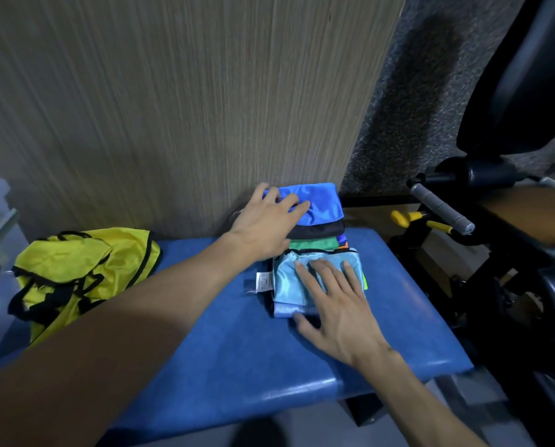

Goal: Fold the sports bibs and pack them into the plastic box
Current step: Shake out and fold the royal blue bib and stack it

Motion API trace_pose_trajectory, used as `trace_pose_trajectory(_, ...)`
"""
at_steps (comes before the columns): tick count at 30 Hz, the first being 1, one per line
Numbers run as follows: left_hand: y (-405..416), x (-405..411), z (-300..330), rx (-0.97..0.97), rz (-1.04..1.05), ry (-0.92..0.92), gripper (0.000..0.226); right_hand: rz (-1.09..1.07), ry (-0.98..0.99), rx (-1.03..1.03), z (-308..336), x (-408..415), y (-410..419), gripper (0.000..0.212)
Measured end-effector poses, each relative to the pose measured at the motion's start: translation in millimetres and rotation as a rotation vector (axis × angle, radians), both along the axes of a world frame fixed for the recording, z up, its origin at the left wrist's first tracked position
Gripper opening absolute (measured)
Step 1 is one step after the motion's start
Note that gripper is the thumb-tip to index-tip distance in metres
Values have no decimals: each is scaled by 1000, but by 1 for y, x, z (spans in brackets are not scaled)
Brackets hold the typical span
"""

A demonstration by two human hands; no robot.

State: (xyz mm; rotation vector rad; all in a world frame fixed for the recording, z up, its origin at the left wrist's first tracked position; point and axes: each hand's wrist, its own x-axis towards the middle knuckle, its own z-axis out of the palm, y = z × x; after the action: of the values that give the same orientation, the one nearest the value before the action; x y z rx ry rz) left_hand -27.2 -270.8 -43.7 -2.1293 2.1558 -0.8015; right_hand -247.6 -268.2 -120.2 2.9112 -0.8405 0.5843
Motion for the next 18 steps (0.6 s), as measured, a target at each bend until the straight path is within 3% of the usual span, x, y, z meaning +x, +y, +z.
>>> trace_pose_trajectory(7,-6,-10,13,-88,35,29,47,-68,24,1,-3,2,1,86)
trace_pose_trajectory(15,65,42,45,-375,23,87,46,-117,69,-39,-7,9,3,94)
trace_pose_trajectory(18,101,74,29,-368,129,66,49,-111,65,-57,-10,10,2,94)
